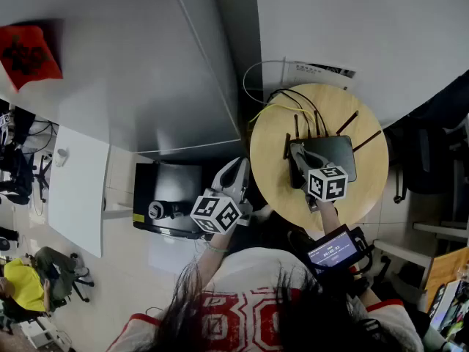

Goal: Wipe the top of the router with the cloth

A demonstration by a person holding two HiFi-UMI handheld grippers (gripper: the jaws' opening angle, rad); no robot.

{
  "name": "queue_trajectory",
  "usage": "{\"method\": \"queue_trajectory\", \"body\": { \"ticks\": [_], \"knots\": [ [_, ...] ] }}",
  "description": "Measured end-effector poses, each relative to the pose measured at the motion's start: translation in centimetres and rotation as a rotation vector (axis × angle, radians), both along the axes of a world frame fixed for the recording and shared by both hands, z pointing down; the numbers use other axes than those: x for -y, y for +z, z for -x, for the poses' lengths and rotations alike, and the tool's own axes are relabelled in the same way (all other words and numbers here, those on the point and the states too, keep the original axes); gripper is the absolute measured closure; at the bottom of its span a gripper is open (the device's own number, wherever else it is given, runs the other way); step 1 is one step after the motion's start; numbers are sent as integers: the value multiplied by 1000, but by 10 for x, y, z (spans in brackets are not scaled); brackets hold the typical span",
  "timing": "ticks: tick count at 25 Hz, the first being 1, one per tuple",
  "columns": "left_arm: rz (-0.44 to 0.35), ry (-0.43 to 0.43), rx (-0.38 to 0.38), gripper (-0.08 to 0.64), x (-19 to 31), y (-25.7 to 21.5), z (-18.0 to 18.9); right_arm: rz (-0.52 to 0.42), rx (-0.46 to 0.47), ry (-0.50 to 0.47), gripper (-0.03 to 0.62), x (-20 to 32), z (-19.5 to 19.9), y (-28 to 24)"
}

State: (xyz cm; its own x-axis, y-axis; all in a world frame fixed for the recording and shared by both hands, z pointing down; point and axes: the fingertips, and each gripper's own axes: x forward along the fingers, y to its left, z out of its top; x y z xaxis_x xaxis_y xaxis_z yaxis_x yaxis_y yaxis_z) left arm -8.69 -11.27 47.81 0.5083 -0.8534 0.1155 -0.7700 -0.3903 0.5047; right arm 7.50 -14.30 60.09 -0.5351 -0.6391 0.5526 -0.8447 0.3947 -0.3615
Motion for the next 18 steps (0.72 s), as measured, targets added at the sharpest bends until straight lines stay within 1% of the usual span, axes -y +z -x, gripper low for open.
{"method": "queue_trajectory", "body": {
  "ticks": [4, 10, 14, 18],
  "knots": [
    [7, -33, 10, 560, 8, 3, 10, 26, -12, -7, 549, 20, -2, 13],
    [23, -81, 20, 560, 13, 7, 22, 65, -35, -62, 549, 32, 9, 32],
    [32, -79, 23, 560, 16, 11, 20, 83, -39, -71, 549, 32, 9, 41],
    [40, -65, 21, 560, 20, 12, 14, 82, -34, -61, 549, 33, 2, 43]
  ]
}}
